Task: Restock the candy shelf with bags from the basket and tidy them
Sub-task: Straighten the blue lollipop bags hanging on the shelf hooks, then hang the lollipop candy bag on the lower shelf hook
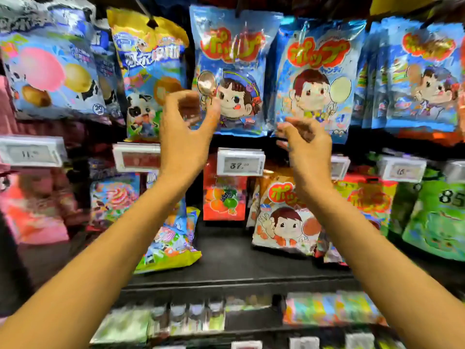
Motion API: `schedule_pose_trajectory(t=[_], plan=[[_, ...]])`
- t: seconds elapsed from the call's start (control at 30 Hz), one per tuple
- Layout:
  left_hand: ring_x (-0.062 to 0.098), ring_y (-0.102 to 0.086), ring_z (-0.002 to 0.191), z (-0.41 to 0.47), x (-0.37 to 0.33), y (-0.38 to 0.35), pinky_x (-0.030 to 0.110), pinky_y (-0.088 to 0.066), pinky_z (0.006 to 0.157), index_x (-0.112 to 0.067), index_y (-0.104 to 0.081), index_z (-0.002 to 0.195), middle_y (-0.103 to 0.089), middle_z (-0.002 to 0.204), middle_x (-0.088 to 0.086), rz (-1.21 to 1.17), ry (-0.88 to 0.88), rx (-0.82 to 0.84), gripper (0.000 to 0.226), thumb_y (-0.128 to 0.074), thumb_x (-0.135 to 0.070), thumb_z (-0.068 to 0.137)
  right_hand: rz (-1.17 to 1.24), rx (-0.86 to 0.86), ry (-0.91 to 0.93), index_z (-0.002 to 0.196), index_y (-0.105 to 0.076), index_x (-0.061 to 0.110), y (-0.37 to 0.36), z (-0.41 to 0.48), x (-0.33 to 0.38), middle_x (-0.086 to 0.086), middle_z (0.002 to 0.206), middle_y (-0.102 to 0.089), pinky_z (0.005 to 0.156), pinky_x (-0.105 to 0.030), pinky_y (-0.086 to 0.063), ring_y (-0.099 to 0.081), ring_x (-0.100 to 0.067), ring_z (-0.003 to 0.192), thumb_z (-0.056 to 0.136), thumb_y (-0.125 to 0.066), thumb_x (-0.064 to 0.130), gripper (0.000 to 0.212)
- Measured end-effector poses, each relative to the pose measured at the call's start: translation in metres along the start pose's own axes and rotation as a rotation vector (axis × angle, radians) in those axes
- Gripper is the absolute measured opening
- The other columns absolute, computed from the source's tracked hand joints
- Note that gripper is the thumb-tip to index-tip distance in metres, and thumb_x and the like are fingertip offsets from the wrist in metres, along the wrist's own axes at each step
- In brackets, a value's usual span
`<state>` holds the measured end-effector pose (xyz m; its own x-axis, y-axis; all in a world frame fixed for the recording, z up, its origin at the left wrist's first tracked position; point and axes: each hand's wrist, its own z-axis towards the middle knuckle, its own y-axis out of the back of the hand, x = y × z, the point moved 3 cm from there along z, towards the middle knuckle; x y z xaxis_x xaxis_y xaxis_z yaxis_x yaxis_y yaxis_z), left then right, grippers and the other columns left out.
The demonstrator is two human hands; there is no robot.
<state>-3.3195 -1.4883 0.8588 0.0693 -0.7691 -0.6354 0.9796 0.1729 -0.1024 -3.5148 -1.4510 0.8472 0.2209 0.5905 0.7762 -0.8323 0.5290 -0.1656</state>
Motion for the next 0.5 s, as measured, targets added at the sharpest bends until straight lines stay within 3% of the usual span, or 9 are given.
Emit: schedule_pose_trajectory(t=[0.03,0.1,0.2,0.27,0.37,0.5], plan=[[-0.005,-0.057,0.086,-0.024,0.001,0.004,0.014,-0.047,0.078,-0.012,-0.055,0.108,-0.059,0.096,-0.006,-0.005,0.004,-0.013,0.022,-0.065,-0.020,0.091,0.006,0.015,-0.006,0.091,-0.063,0.015,0.010,-0.021,-0.010,0.000,0.084,-0.068,0.078,-0.028,-0.055,-0.066,-0.009,0.080,0.091,-0.062,0.004,0.011],[-0.011,-0.055,0.076,-0.070,0.010,0.008,0.011,-0.044,0.069,-0.012,-0.058,0.101,-0.059,0.088,-0.013,0.002,0.067,-0.020,0.010,-0.061,-0.014,0.092,-0.018,0.050,-0.023,0.091,-0.064,0.012,0.027,-0.062,-0.032,0.004,0.082,-0.067,0.076,-0.023,-0.053,-0.065,-0.004,0.075,0.089,-0.061,0.000,0.012],[-0.003,-0.049,0.066,-0.146,0.037,0.010,0.022,-0.041,0.062,-0.010,-0.057,0.092,-0.057,0.078,-0.009,-0.004,0.222,0.029,0.004,-0.057,-0.007,0.095,-0.037,0.083,-0.119,0.089,-0.063,0.010,0.055,-0.126,-0.079,0.006,0.079,-0.066,0.071,-0.018,-0.050,-0.062,-0.006,0.075,0.089,-0.057,-0.004,0.015],[0.006,-0.050,0.068,-0.198,0.061,0.013,0.023,-0.042,0.064,-0.012,-0.058,0.087,-0.056,0.075,-0.001,0.021,0.344,0.079,0.010,-0.057,-0.005,0.095,-0.033,0.095,-0.249,0.086,-0.063,0.014,0.074,-0.169,-0.116,0.009,0.072,-0.068,0.066,-0.016,-0.050,-0.063,-0.005,0.071,0.090,-0.055,-0.005,0.020],[0.017,-0.053,0.071,-0.283,0.106,0.022,0.032,-0.045,0.067,-0.014,-0.060,0.086,-0.059,0.075,0.010,0.056,0.594,0.159,0.013,-0.058,-0.005,0.095,-0.089,0.119,-0.472,0.090,-0.063,0.013,0.107,-0.239,-0.179,0.005,0.069,-0.069,0.065,-0.020,-0.052,-0.064,-0.009,0.068,0.092,-0.053,-0.003,0.019],[0.011,-0.049,0.068,-0.397,0.168,0.041,0.023,-0.041,0.065,-0.013,-0.061,0.084,-0.057,0.073,0.004,0.158,0.872,0.296,0.015,-0.056,-0.006,0.096,-0.236,0.105,-0.784,0.080,-0.062,0.013,0.149,-0.339,-0.262,0.000,0.068,-0.064,0.068,-0.028,-0.046,-0.058,-0.017,0.069,0.092,-0.049,-0.007,0.027]])
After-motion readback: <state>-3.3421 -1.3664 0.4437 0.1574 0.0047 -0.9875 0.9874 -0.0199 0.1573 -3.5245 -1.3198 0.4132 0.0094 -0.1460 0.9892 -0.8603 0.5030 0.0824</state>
